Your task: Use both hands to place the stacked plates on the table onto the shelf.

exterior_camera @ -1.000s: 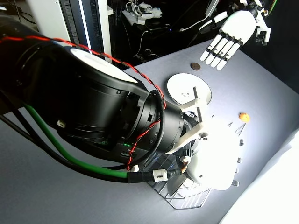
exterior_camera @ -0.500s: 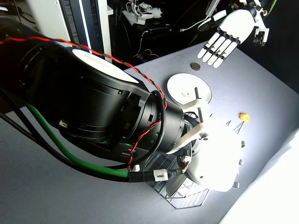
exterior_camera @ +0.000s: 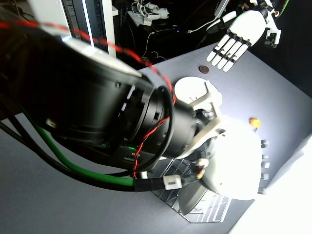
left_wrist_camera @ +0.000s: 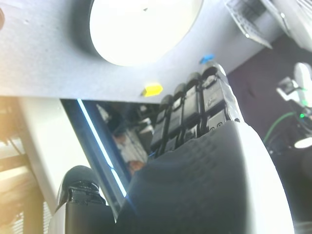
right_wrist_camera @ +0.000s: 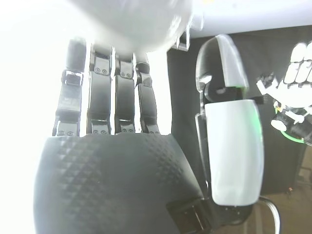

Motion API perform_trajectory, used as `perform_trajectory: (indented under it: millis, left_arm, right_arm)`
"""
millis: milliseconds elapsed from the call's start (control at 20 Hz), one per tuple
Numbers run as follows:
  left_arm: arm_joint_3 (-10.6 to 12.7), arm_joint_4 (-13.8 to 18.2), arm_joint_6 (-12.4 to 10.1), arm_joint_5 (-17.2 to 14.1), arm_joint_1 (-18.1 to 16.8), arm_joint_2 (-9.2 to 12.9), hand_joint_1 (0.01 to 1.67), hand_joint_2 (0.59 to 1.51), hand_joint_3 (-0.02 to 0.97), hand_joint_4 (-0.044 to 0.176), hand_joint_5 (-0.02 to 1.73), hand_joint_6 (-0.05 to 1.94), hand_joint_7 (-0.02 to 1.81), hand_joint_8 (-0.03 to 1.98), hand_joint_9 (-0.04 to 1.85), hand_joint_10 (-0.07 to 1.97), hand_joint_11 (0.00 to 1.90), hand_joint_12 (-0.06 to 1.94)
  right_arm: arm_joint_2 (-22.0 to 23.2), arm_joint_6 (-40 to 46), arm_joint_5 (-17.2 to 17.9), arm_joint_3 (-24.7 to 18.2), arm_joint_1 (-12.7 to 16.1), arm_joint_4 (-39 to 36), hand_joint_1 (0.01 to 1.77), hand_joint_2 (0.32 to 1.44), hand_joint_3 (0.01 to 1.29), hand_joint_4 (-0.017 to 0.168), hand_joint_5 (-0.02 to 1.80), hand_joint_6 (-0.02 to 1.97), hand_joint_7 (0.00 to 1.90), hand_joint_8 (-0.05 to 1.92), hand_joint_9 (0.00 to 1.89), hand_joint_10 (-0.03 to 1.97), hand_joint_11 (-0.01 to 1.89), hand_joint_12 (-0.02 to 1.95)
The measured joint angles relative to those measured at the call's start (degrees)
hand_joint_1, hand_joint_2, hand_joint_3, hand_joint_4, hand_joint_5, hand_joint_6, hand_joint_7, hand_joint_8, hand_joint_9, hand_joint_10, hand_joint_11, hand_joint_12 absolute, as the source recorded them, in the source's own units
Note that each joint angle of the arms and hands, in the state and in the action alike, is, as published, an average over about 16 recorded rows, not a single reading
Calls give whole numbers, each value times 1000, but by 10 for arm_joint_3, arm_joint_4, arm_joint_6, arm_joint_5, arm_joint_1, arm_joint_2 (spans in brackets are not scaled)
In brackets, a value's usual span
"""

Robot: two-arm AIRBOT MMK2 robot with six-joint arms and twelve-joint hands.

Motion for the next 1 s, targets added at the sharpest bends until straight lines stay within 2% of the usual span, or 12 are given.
perform_trajectory:
  millis: [200, 450, 700, 1000]
  left_arm:
    - [-1, -2, 1, 7, -2, 0, 22, 1022, 11, 2, 20, 12, 18, 3, 23, 10, 16, 2]
    - [-1, -4, 2, 13, -3, 0, 22, 1020, 12, 2, 18, 12, 18, 4, 23, 10, 16, 2]
    - [-1, 1, 3, 16, 2, 0, 22, 1018, 12, 2, 18, 13, 17, 4, 22, 10, 16, 1]
    - [-5, -1, 6, 27, 21, -2, 22, 1017, 12, 2, 20, 13, 17, 4, 20, 9, 17, 1]
  right_arm:
    - [20, -48, -6, -36, 25, 0, 827, 1067, 15, -2, 432, 18, 607, 4, 620, 131, 150, 1227]
    - [50, -135, -27, -111, 49, 1, 858, 1050, 15, 1, 417, 17, 554, 5, 569, 79, 116, 1166]
    - [75, -226, -65, -203, 56, 4, 987, 1015, 14, 3, 328, 17, 394, 5, 397, 42, 70, 884]
    - [86, -290, -129, -291, 41, 9, 1153, 991, 14, 5, 186, 17, 182, 5, 176, 14, 27, 445]
